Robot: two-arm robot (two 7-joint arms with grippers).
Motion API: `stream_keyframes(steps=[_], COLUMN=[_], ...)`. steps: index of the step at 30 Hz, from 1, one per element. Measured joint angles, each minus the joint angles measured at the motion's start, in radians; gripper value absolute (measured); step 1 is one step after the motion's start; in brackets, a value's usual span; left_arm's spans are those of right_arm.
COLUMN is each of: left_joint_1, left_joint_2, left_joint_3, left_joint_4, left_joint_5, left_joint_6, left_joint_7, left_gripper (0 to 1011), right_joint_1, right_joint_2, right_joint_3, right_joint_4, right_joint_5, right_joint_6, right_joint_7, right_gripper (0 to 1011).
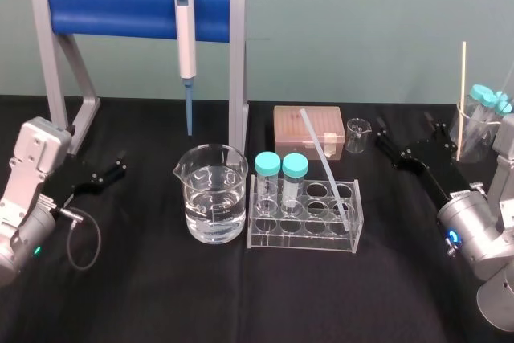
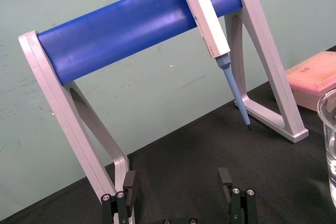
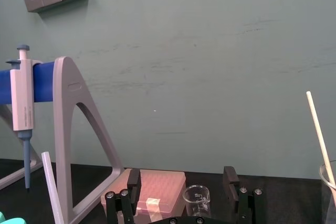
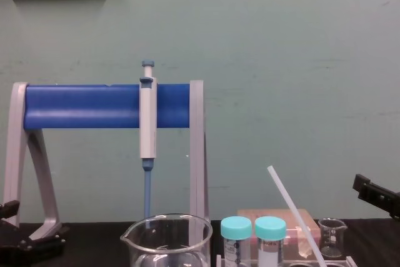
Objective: Pick up the stirring rod with one hand, then place it down.
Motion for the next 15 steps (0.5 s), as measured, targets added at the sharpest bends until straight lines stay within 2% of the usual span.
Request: stream_keyframes(steps=[15], left_joint_1=[0.0], left_joint_2=[0.0], left_joint_3=[0.0], left_joint_4=[0.0], left_joint_5=[0.0], left_joint_6=[0.0], left_joint_7=[0.0], left_gripper=[1000], right_joint_1=[0.001], right_joint_2=[0.001], right_joint_3=[-0.002], right_joint_4=[-0.001], right_joint_5=[0.002], right_joint_6=[-0.003], right_joint_7=[0.003], right_gripper=[1003])
